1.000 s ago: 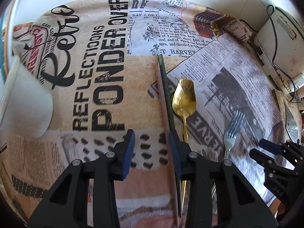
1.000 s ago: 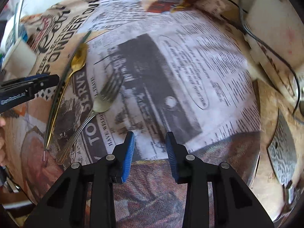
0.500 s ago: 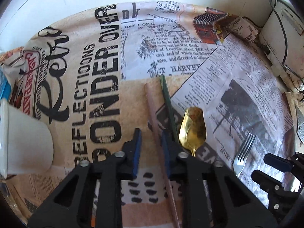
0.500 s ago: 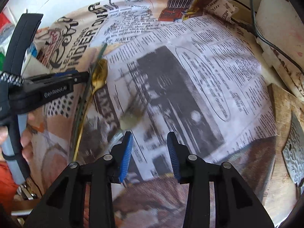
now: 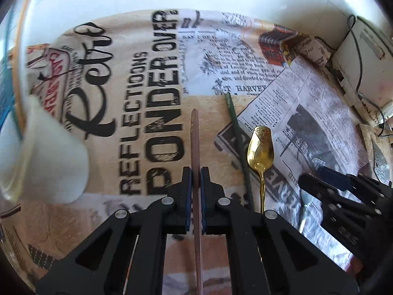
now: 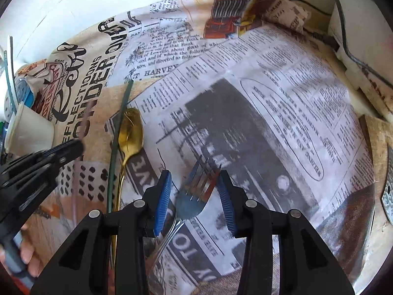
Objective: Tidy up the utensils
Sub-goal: 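Grasp a brown chopstick with the left tool while the right tool grasps a silver fork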
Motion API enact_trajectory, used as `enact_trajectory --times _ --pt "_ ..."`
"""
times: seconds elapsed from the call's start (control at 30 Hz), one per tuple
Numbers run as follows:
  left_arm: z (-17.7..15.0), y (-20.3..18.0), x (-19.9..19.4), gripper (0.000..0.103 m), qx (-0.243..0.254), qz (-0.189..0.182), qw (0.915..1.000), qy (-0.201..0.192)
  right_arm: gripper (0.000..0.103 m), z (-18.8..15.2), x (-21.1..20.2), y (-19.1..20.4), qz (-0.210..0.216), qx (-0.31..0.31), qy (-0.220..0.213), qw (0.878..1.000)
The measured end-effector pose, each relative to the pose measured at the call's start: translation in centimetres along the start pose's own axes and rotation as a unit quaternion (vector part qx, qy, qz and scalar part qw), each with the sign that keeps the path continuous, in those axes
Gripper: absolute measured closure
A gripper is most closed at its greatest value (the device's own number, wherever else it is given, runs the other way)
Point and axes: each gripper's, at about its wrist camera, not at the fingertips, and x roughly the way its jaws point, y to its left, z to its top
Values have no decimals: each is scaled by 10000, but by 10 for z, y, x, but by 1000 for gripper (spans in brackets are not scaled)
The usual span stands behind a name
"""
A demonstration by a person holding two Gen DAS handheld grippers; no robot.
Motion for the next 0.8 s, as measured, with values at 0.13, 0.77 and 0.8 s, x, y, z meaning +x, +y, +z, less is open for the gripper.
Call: enact_trajectory --times 0.13,0.77,0.8 --pt "-5 11 -20 98 -188 -41 9996 -227 82 4 4 12 -158 -140 -95 9997" --pt "-12 21 -101 98 -320 -463 9926 -1080 93 -2 -52 15 289 -222 -575 9977" --pt "-13 20 -104 98 -310 -465 9922 -1115 101 -2 -58 15 306 -248 -615 9973"
